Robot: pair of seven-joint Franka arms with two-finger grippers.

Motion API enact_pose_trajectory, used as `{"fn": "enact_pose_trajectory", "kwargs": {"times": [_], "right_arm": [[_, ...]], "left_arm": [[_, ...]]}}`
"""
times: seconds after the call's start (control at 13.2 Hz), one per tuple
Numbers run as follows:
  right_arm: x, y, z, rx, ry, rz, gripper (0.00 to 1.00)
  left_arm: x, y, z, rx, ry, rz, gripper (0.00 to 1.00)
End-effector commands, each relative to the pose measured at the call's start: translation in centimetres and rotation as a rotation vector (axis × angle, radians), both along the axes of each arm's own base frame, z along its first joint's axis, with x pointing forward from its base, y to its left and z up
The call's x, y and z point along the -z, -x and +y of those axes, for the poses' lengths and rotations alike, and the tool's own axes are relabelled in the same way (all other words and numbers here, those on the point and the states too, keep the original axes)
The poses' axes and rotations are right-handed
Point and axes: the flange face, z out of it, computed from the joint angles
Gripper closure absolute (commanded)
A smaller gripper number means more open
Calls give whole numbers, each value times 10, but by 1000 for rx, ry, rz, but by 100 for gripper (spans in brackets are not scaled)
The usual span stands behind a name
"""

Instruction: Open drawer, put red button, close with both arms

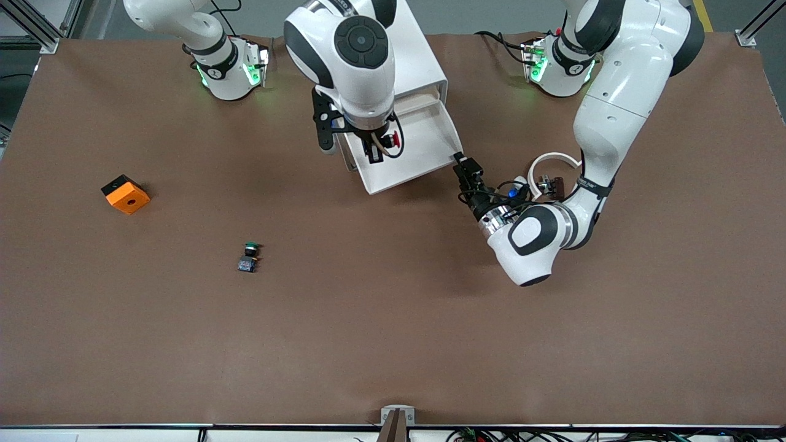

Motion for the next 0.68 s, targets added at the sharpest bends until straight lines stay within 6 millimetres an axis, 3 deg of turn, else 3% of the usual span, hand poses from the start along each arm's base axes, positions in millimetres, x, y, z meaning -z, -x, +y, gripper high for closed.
{"fn": "enact_pose_trajectory", "kwargs": {"times": [0.0,0.3,0.61], "right_arm": [[2,13,26,42,-25,-20,100],[8,34,57,9,-70,-64,100],[16,50,76,-21,-87,-80,100]], "left_arm": [[-7,-2,7,19,8,1,0],[-14,-4,6,20,17,-10,0],[-36,-8,7,37,52,-64,0]]}}
